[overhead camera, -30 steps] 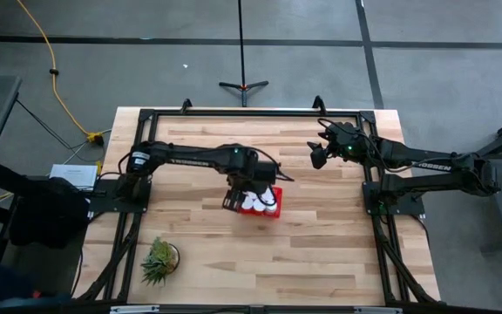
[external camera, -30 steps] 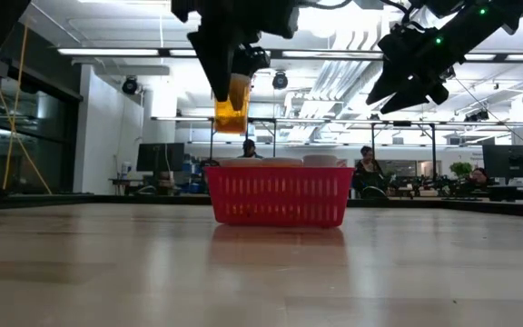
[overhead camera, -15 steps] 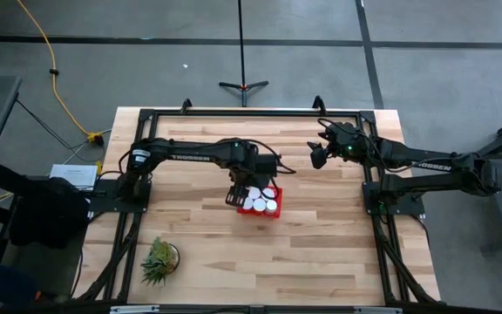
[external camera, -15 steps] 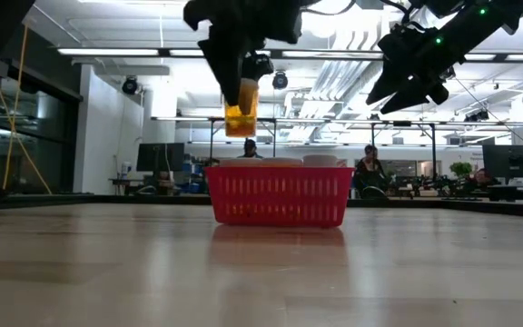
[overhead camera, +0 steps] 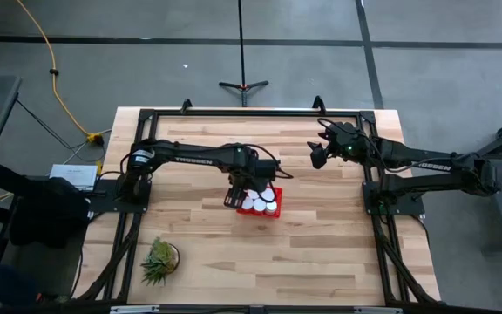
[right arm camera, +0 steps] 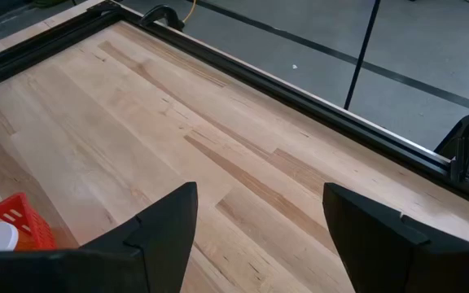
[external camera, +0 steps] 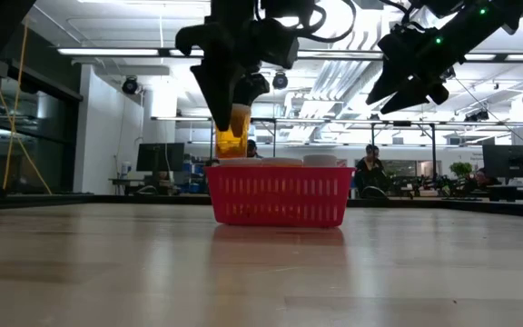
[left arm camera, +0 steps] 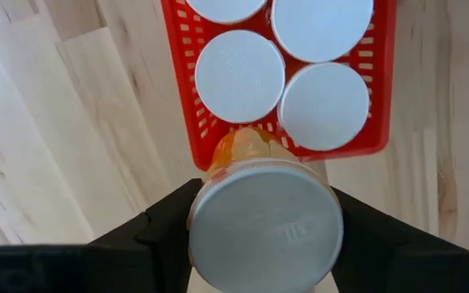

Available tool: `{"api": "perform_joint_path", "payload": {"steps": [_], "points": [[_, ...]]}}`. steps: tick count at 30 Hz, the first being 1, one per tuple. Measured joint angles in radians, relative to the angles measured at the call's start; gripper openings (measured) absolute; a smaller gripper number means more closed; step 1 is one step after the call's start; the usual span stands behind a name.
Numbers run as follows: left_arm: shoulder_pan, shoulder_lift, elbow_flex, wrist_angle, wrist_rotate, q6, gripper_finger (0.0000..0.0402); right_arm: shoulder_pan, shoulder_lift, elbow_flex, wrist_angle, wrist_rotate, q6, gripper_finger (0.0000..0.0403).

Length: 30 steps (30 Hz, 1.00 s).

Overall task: Pick and place pill bottles into a basket
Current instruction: Put the orange pill bottle into the red bin

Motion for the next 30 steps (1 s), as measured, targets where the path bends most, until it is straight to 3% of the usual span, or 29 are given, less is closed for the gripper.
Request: {"api": "perform_joint_path", "payload": {"steps": [3,8,15,18,23,30], "points": [[0.000,0.000,-0.018,0.033,0.000,0.001,0.0264,0.000,0.000,0.000,0.000,0.000,0.000,0.0256],[0.000,-0.002,-0.037,0.060,0.021,0.001,0.0241,0.000,0.000,0.000,0.000,0.000,0.004,0.0256],[0.000,-0.003,-0.043,0.100,0.021,0.015,0.0253,0.000,0.000,0.000,-0.003,0.000,0.007,0.0256],[0.000,0.000,-0.046,0.097,0.019,0.034,0.0268,0.000,0.000,0.000,-0.003,0.000,0.007,0.0256],[0.000,0.001,-0.046,0.089,0.018,0.035,0.0242,0.000,0.000,0.000,-0.003,0.000,0.007,0.0256],[0.000,0.001,-0.046,0.060,0.007,0.034,0.0250,0.000,0.000,0.000,-0.003,0.000,0.007,0.0256]]}}
